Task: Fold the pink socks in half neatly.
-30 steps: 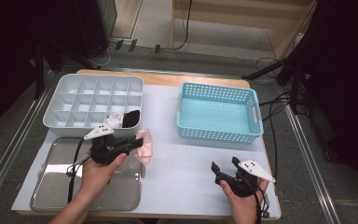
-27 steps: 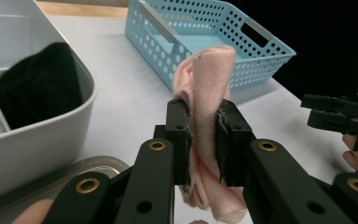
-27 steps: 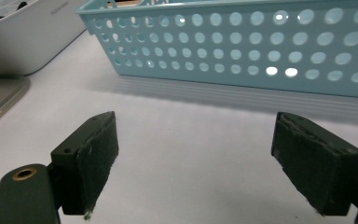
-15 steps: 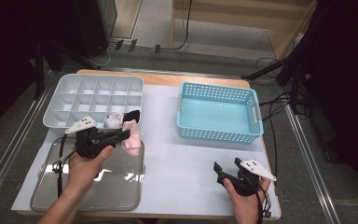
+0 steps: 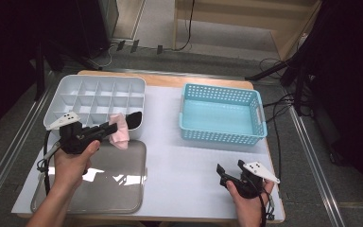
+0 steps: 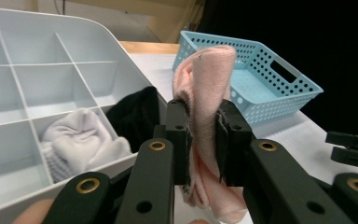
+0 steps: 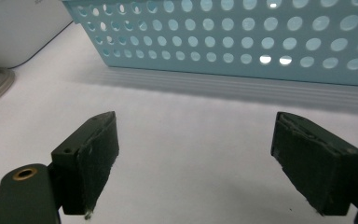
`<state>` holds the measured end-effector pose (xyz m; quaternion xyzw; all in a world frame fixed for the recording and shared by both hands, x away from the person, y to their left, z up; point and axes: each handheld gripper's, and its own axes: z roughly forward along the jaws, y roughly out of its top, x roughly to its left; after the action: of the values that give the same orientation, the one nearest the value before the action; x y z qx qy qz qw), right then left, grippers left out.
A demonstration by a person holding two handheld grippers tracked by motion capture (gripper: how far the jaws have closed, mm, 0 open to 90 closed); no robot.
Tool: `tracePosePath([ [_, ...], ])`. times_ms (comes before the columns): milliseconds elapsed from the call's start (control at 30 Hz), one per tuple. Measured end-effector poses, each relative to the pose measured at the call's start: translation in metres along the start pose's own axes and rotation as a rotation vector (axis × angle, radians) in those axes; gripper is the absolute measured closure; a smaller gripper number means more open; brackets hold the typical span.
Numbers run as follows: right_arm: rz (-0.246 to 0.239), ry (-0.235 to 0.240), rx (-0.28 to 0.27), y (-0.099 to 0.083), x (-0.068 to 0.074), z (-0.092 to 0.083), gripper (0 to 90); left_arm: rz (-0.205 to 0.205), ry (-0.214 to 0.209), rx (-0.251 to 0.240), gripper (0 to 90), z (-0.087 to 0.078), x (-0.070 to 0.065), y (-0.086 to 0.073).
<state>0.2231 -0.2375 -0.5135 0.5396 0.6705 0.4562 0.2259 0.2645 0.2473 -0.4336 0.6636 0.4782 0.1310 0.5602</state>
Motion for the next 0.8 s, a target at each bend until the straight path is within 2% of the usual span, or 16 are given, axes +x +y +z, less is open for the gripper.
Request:
tracePosePath([
  [167, -0.003, -0.001, -0.001, 0.0, -0.001, 0.0, 15.0, 0.004, 0.038, -0.025, 78.2, -0.008, 0.008, 0.004],
  [333, -0.001, -0.003, -0.002, 0.0, -0.001, 0.0, 15.0, -0.009, 0.072, -0.047, 78.2, -0.014, 0.016, 0.006],
  [567, -0.002, -0.002, 0.0, 0.0, -0.001, 0.0, 15.0, 0.014, 0.133, -0.073, 78.2, -0.021, 0.026, 0.008],
  [700, -0.001, -0.001, -0.001, 0.0, 0.0, 0.0, 15.0, 0.011, 0.159, -0.079, 78.2, -0.024, 0.034, 0.009],
  [800, 0.0, -0.002, -0.001, 0.0, 0.0, 0.0, 15.0, 0.01, 0.182, -0.102, 78.2, -0.025, 0.038, 0.01],
])
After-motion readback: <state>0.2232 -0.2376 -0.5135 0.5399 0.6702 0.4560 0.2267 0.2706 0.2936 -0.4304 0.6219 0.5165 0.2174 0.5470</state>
